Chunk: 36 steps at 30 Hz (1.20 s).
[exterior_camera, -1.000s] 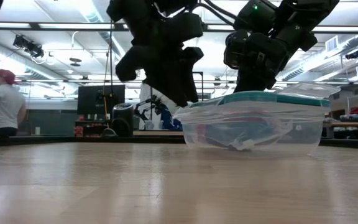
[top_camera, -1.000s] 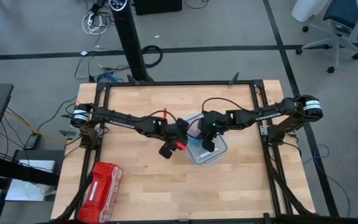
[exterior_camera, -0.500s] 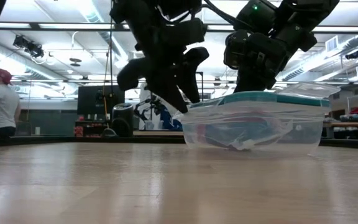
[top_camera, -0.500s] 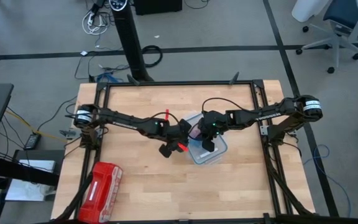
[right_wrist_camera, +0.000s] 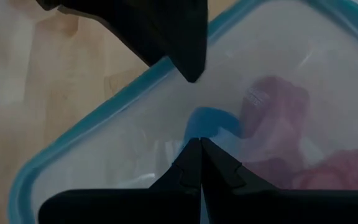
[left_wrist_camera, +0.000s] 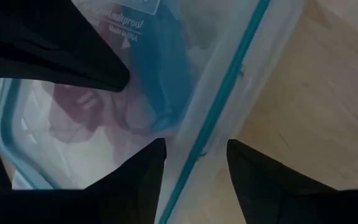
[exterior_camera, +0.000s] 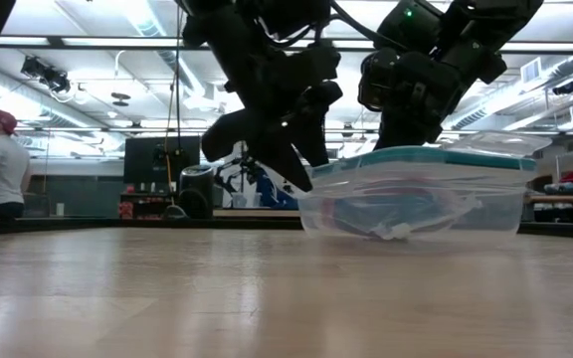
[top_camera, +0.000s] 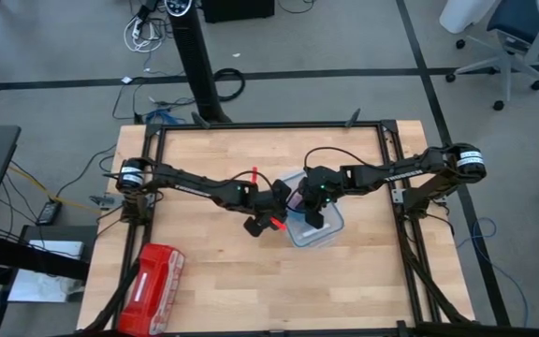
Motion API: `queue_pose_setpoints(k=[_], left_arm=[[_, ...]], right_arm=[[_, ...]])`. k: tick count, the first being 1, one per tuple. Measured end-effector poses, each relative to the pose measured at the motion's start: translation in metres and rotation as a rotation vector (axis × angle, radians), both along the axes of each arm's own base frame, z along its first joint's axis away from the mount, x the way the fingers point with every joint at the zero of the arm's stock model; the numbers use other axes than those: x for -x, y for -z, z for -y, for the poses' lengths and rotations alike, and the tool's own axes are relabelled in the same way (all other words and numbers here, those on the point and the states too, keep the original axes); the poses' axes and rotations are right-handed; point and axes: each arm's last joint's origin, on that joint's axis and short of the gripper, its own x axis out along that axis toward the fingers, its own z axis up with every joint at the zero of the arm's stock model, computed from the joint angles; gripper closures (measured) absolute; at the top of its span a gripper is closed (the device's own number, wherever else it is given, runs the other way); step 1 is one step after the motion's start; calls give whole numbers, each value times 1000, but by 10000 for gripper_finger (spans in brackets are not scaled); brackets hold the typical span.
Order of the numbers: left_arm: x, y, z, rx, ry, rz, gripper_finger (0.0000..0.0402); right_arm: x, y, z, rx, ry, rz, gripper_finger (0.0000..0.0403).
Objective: Roll bandage
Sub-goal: Close the transparent container
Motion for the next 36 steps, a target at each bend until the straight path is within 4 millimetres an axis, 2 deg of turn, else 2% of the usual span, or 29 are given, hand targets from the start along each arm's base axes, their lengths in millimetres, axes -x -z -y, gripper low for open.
queue_pose_setpoints(k=[6,14,23,26,30,36], left_arm=[[-4,-1,0,-18,-13,47,241],[-12,13,0,-45,-29,55,289],[-17,17,0,-50,-76,97,306],[-17,17,-1,-40,-100,104,308],[-16,19,-3,-49,-117,95,309],[-18,15,-3,-85,-136,89,309]], right_arm=[[0,0,0,-10,-9,-3,402],[0,0,0,-4,-14,-4,402],[1,0,0,-9,-17,0,402],[7,-7,1,29,36,-6,402],[18,-29,7,101,124,61,402],[27,-37,12,104,169,59,402]])
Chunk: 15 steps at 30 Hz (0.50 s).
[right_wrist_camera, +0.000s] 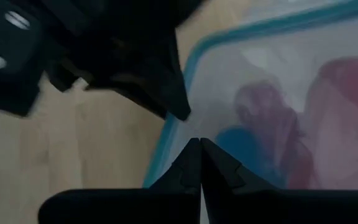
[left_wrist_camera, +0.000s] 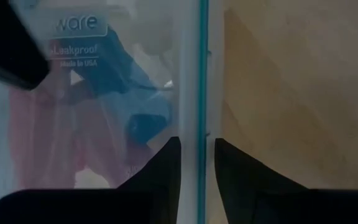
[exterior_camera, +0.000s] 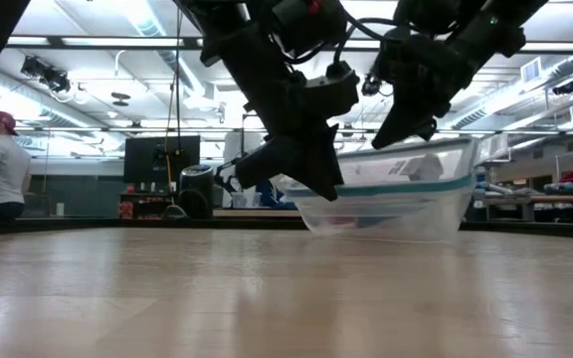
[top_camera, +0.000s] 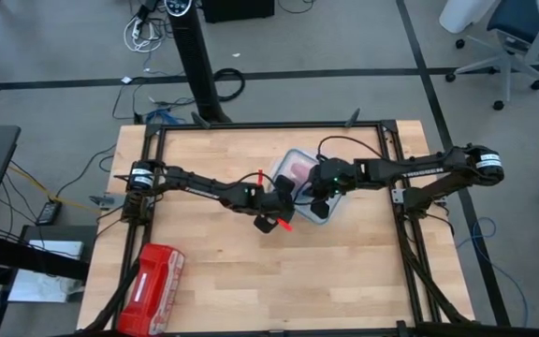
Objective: Roll bandage
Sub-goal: Close the transparent container
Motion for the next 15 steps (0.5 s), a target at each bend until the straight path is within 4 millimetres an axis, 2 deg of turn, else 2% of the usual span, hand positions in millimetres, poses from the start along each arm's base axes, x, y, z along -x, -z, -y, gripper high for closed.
queue_pose_setpoints(k=[7,15], left_arm=[[-3,-9,0,-1,5,-21,308],[0,-7,0,-4,8,-62,308]], right_arm=[[5,-4,6,30,56,1,402],[10,-9,26,163,229,6,402]])
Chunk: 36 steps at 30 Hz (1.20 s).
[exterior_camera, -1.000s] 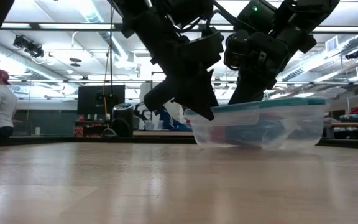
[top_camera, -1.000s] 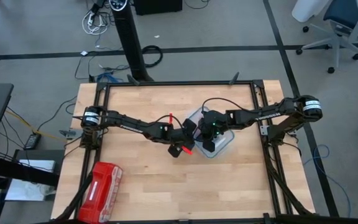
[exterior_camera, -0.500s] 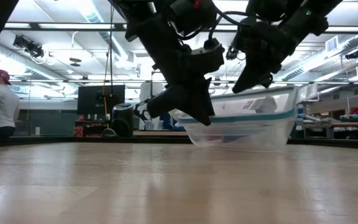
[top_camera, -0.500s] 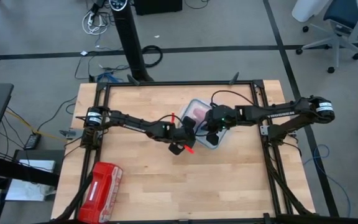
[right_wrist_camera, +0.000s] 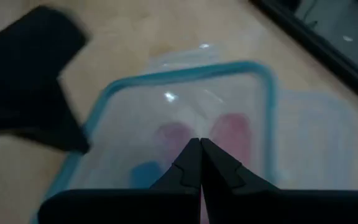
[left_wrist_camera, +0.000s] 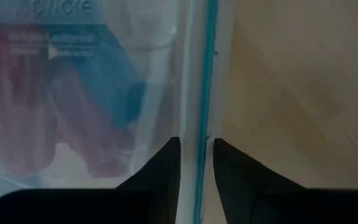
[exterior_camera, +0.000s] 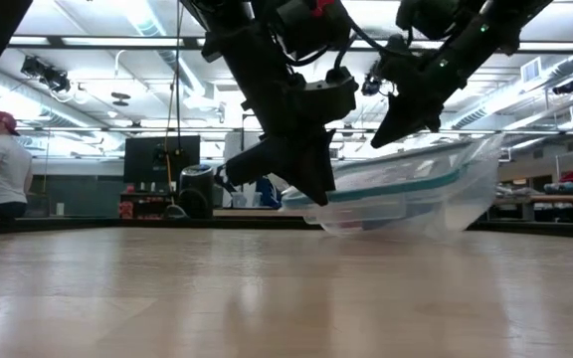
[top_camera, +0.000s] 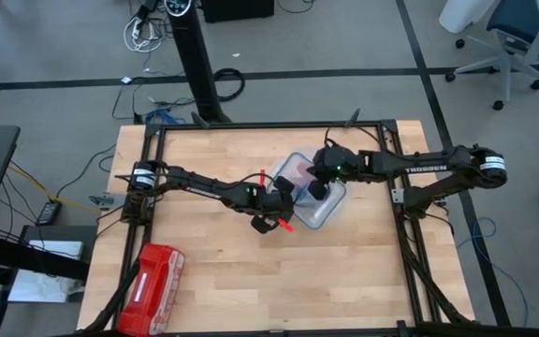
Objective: Roll bandage
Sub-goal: Close the transparent container
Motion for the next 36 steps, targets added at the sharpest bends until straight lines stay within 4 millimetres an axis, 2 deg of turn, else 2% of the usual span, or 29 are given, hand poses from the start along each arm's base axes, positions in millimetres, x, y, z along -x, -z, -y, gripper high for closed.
queue_pose_setpoints(k=[5,9,17,20,23,26,29,32,36], left_arm=[[0,0,1,-5,-1,1,308],[0,-2,-2,-63,-36,5,307],[-13,-38,-4,-131,-96,113,307],[-18,-48,-4,-138,-106,152,307],[-19,-52,-5,-159,-95,154,307],[-18,-51,-5,-162,-92,142,307],[-15,-54,0,-142,-97,137,307],[-10,-59,8,-83,-103,140,307],[-4,-56,13,-23,-128,97,307]], right_arm=[[3,3,13,-37,20,-21,402],[5,5,13,-68,6,-38,402],[9,4,12,-76,7,-61,402],[13,6,11,-79,22,-104,402],[17,1,11,-55,37,-89,402],[27,-9,12,1,82,-82,402],[45,-15,21,31,176,-126,402],[60,-13,31,-1,252,-197,402],[72,-9,42,-25,310,-273,402]])
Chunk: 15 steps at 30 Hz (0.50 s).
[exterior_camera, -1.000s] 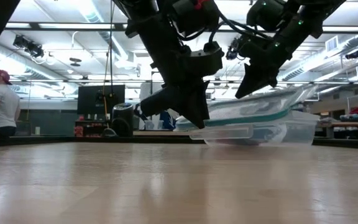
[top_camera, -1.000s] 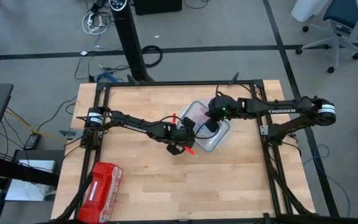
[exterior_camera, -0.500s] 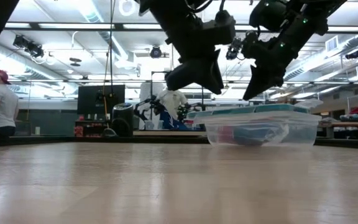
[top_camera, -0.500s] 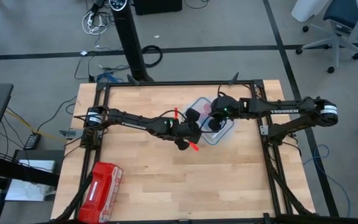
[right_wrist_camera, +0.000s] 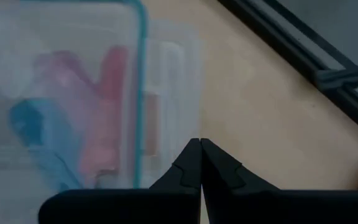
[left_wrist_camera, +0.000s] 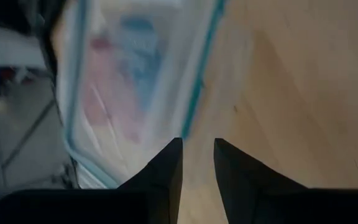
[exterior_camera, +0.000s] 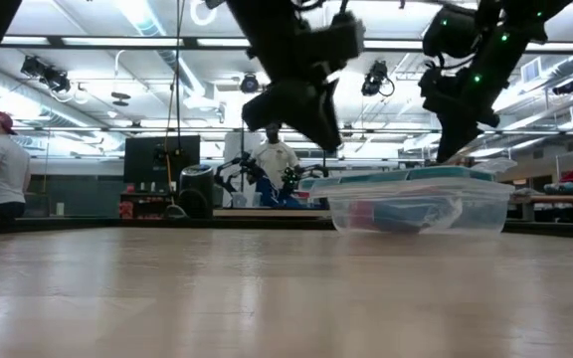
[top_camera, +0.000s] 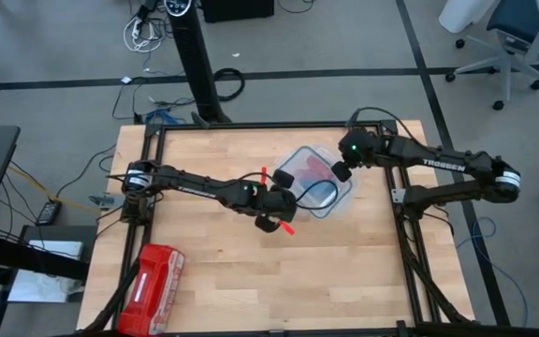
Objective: Roll bandage
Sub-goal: Close the transparent container
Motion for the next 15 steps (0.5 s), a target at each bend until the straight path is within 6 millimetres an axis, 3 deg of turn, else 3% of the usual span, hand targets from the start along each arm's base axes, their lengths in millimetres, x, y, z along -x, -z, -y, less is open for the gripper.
queue_pose_setpoints(k=[8,15], left_arm=[[17,40,-14,39,-117,-118,307],[20,60,-20,14,-138,-51,307]], right_arm=[[9,8,21,-111,16,-21,402],[8,27,30,-263,-24,-87,402]])
